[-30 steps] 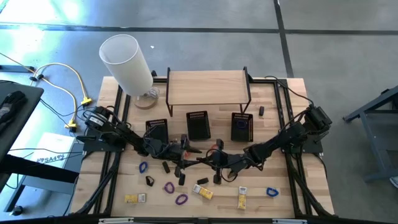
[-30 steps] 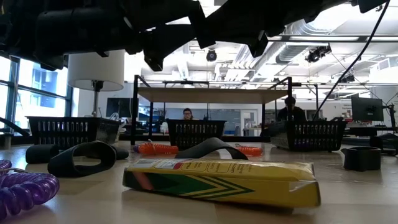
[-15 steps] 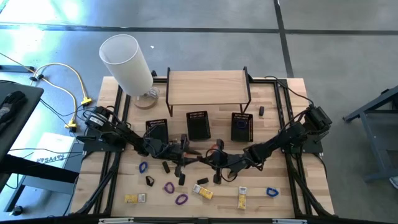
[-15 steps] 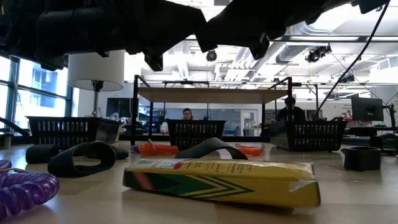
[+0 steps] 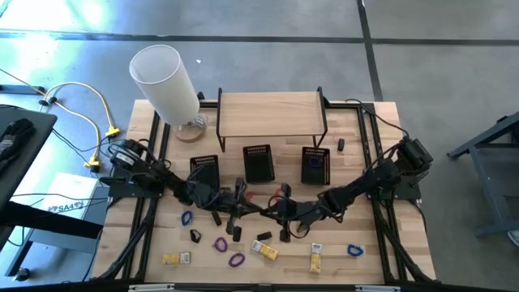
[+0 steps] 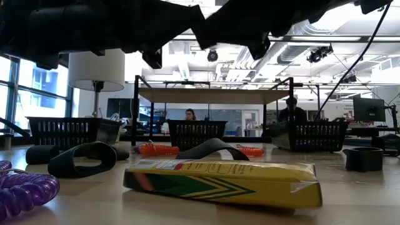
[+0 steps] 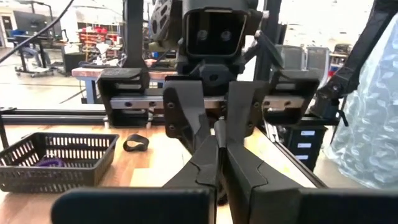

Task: Pick & Place Office Desk Supplies
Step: Put the black rubber band into the left black bin

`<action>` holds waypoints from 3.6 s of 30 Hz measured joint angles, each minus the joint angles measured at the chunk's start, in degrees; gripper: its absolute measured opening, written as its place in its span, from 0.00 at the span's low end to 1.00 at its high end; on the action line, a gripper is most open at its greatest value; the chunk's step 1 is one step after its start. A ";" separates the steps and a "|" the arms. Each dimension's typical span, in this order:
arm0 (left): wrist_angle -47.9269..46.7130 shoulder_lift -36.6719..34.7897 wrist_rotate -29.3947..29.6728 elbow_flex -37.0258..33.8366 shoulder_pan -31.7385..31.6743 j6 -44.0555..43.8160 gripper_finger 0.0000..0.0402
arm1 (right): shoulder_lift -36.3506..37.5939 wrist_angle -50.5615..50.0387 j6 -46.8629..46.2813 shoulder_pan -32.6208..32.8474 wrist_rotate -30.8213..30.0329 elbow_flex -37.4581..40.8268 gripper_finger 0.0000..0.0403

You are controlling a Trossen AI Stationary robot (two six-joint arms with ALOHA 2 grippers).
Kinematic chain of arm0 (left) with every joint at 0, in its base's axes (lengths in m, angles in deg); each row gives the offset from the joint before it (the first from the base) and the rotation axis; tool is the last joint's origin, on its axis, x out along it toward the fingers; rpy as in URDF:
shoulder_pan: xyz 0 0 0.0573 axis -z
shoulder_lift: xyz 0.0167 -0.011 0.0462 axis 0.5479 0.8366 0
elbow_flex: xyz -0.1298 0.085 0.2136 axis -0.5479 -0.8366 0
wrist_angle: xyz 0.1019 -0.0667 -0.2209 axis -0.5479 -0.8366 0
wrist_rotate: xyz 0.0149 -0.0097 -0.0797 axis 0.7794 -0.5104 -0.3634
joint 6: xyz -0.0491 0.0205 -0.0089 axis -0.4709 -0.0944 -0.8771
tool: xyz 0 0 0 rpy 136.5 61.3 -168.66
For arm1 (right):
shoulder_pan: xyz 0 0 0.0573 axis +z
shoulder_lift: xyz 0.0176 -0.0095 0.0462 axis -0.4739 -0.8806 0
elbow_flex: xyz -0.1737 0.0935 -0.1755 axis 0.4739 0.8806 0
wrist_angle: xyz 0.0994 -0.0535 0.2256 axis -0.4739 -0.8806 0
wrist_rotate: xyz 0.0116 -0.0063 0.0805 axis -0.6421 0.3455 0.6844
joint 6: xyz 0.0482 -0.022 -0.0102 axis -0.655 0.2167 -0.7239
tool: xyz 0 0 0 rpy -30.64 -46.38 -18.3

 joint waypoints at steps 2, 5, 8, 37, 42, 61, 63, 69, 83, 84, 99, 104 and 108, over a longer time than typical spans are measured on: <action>-0.63 -0.13 0.04 0.00 0.23 0.40 0.01 | 0.00 0.96 1.01 0.51 0.18 -0.02 0.18; -2.18 -0.78 0.07 0.00 0.47 0.36 0.01 | 0.00 0.66 1.33 0.94 0.11 -0.02 0.31; -6.70 -2.83 2.15 0.00 1.28 0.36 0.00 | 0.00 -0.02 1.43 1.48 -0.05 -0.02 0.42; -103.10 -38.36 31.82 9.03 4.98 -35.23 0.00 | 0.00 -2.15 0.78 2.20 -1.32 -0.02 0.54; -120.55 -37.13 25.66 13.04 1.19 -49.31 0.00 | 0.00 -2.14 0.74 2.20 -1.30 -0.02 0.54; -130.62 -37.20 8.11 13.14 -5.11 -49.46 0.00 | 0.00 -3.65 -0.42 2.20 -1.32 -0.02 0.54; -130.66 -36.82 6.26 13.14 -6.58 -49.37 0.01 | 0.00 -3.67 -0.35 2.20 -1.32 -0.02 0.54; -130.68 -34.72 1.59 13.13 -11.09 -49.30 0.07 | 0.00 -3.67 -0.57 2.31 -1.09 -0.02 0.54; -129.75 -33.10 1.09 13.11 -15.90 -48.96 0.17 | 0.00 -4.30 -0.52 2.58 -0.92 -0.02 0.54; -129.76 -33.07 1.07 13.11 -15.89 -48.96 0.17 | 0.00 -4.32 -0.42 2.58 -0.92 -0.02 0.54; -129.66 -33.07 3.90 13.07 -15.88 -50.72 0.17 | 0.00 -4.33 -0.53 2.53 -0.90 -0.02 0.54; -129.44 -32.76 3.77 13.07 -15.88 -51.03 0.17 | 0.00 -4.33 -0.35 2.53 -0.88 -0.02 0.54; -129.37 -31.47 2.80 13.05 -15.88 -54.26 0.18 | 0.00 -4.33 -0.20 2.53 -0.88 -0.02 0.54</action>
